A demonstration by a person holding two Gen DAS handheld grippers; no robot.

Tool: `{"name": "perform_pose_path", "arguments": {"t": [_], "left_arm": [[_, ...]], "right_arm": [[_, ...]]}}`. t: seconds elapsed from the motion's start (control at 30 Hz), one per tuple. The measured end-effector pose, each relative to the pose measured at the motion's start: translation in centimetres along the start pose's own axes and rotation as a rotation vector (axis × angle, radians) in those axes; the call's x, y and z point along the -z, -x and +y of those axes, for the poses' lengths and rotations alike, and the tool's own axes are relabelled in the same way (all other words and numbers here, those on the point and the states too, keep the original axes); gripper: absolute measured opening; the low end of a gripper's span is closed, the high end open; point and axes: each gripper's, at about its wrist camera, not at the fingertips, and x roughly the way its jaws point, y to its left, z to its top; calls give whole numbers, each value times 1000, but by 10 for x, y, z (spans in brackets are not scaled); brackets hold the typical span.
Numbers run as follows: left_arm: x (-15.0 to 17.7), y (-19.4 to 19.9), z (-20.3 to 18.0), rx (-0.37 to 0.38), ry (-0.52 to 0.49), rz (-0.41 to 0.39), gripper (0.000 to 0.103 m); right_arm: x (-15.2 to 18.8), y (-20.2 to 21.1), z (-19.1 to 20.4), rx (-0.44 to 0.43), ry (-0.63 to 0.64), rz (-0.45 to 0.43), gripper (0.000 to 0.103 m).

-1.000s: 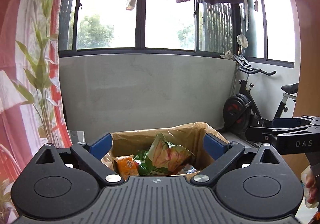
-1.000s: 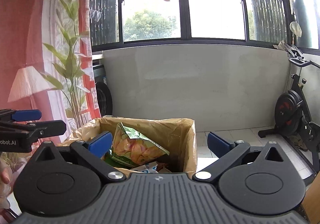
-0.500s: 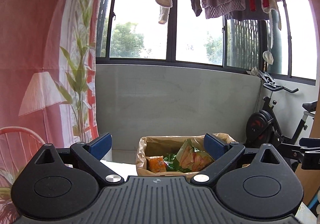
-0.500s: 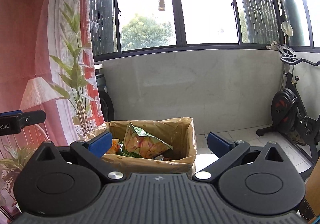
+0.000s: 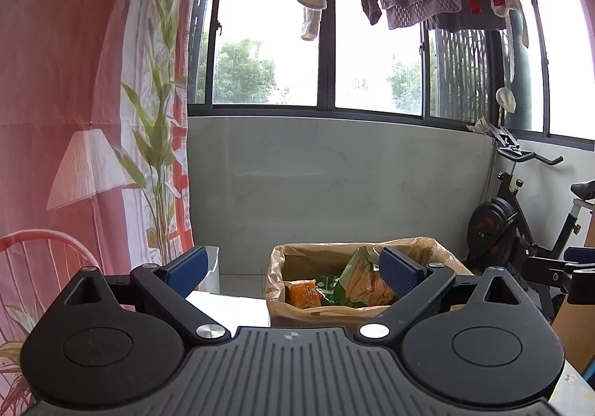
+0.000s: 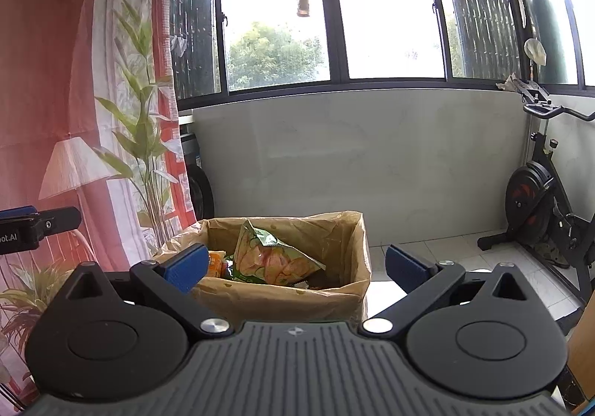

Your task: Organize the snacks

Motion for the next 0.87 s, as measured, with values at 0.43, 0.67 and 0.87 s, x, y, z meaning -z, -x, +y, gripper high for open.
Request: {"name": "perform_pose_path", "arguments": {"t": [0.43, 0.67, 0.87], "left_arm": [[4, -3, 2, 16, 0, 20, 100], [5, -6, 3, 28, 3, 26, 100], [7, -8, 3, 29, 7, 34, 100]], "right_arm": [[2, 1, -1, 1, -7, -3, 103], [2, 1, -2, -1, -11, -1, 103], [2, 1, -1, -1, -15, 4, 103]]}}
